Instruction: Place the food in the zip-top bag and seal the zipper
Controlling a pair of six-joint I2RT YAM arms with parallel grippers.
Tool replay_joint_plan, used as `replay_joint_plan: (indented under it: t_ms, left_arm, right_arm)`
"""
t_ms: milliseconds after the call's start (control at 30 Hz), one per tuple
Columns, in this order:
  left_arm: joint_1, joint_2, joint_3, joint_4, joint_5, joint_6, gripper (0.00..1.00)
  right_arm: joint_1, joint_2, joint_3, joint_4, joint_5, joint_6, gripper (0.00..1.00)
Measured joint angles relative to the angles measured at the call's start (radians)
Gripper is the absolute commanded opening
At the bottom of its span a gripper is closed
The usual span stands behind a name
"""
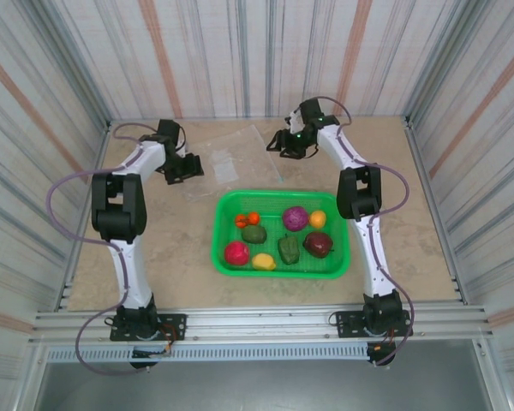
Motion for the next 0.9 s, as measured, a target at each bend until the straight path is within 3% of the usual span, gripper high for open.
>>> replay_joint_plan:
  t_ms: [200, 433, 667, 900]
  left_arm:
    - [0.0, 0.008, 0.0, 0.0, 0.0, 0.003, 0.78]
    - [0.0, 0.007, 0.0, 0.0, 0.001, 0.002, 0.76]
    - [0.0, -0.114, -0.03, -0.003, -0.051, -0.004, 0.81]
    - [0.0, -0.451, -0.071, -0.01, -0.158, -0.051, 0.87]
  right_arm:
    - [0.019, 0.039, 0.0, 0.06, -0.086, 0.058, 0.42]
    - [0.033, 0.052, 0.0, 0.118, -0.152, 0.108, 0.0]
    - [0.039, 0.027, 0.0, 0.137, -0.152, 0.14, 0.0]
    - [0.12, -0.179, -0.027, 0.164, -0.085, 0.184, 0.0]
